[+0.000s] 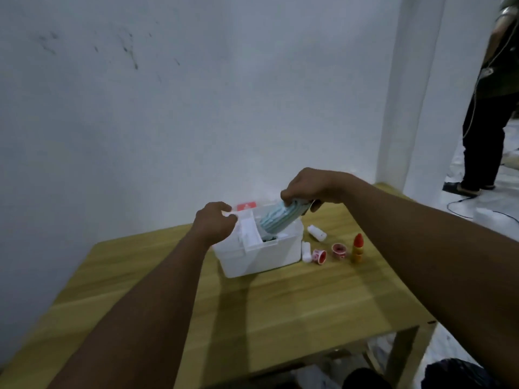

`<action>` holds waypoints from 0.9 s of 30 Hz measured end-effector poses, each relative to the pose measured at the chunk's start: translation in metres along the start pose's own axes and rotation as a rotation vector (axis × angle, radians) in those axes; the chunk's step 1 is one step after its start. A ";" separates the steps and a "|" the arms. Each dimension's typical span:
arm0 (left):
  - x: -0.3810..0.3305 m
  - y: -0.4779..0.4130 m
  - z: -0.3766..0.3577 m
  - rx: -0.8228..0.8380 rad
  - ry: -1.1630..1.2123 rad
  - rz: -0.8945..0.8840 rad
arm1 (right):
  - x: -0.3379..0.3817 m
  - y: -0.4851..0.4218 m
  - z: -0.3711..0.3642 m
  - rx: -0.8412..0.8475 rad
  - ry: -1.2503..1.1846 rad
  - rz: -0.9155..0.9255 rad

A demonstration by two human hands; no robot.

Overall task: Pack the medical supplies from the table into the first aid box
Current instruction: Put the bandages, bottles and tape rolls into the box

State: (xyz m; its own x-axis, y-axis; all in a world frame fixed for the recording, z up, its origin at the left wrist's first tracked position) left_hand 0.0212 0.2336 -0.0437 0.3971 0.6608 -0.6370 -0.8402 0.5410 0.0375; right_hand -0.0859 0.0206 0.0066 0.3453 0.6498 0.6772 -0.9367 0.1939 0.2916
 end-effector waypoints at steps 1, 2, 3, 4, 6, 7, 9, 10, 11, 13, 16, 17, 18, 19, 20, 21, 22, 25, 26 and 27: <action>0.010 0.001 -0.002 0.000 0.009 0.020 | 0.002 -0.005 -0.006 0.024 0.056 -0.022; 0.018 0.002 -0.004 -0.001 0.024 0.031 | 0.003 -0.010 -0.011 0.039 0.113 -0.041; 0.025 0.001 -0.007 -0.007 0.043 0.036 | 0.003 -0.014 -0.015 0.049 0.164 -0.053; 0.030 0.001 -0.009 -0.018 0.060 0.038 | 0.003 -0.017 -0.017 0.056 0.203 -0.063; 0.036 0.000 -0.013 -0.047 0.075 0.038 | 0.001 -0.021 -0.018 0.074 0.246 -0.082; 0.038 -0.001 -0.014 -0.058 0.075 0.036 | 0.000 -0.022 -0.017 0.082 0.260 -0.089; 0.040 -0.004 -0.017 -0.076 0.067 0.031 | 0.000 -0.024 -0.013 0.080 0.307 -0.087; 0.041 -0.004 -0.017 -0.086 0.064 0.031 | 0.001 -0.025 -0.013 0.086 0.327 -0.083; 0.042 -0.004 -0.018 -0.099 0.065 0.032 | 0.002 -0.028 -0.014 0.100 0.328 -0.078; 0.044 -0.003 -0.021 -0.133 0.072 0.030 | 0.004 -0.033 -0.020 0.146 0.323 -0.065; 0.046 0.001 -0.028 -0.186 0.100 0.017 | 0.008 -0.038 -0.037 0.222 0.361 -0.035; 0.047 0.001 -0.030 -0.201 0.114 0.014 | 0.008 -0.040 -0.043 0.230 0.372 -0.015; 0.048 0.002 -0.032 -0.214 0.127 0.013 | 0.008 -0.043 -0.049 0.235 0.367 0.004; 0.049 0.002 -0.033 -0.222 0.139 0.013 | 0.006 -0.045 -0.055 0.244 0.349 0.010; 0.050 0.002 -0.034 -0.228 0.144 0.010 | 0.003 -0.047 -0.062 0.249 0.334 0.010; 0.051 0.001 -0.035 -0.231 0.145 0.006 | 0.000 -0.048 -0.067 0.248 0.332 0.007; 0.051 0.001 -0.035 -0.231 0.144 0.004 | -0.002 -0.050 -0.070 0.239 0.335 0.004; 0.053 -0.001 -0.035 -0.228 0.148 -0.002 | -0.003 -0.049 -0.068 0.183 0.375 -0.015; 0.054 -0.002 -0.035 -0.231 0.149 -0.005 | -0.002 -0.048 -0.065 0.167 0.396 -0.033; 0.054 -0.002 -0.035 -0.234 0.149 -0.010 | 0.000 -0.048 -0.062 0.154 0.407 -0.051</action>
State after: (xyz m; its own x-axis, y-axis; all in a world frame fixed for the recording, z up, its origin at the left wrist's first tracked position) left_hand 0.0318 0.2500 -0.1054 0.3613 0.5633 -0.7431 -0.9060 0.4004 -0.1370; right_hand -0.0448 0.0568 -0.0489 0.3108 0.8849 0.3469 -0.8890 0.1415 0.4355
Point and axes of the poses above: each hand's wrist, its own y-axis away from the middle knuckle, its own z-axis out of the back of the hand, x = y × z, the point moved 4 cm from there along -y, towards the middle knuckle, and after that the axes turned 11 degrees about x, right-handed, at the moved point
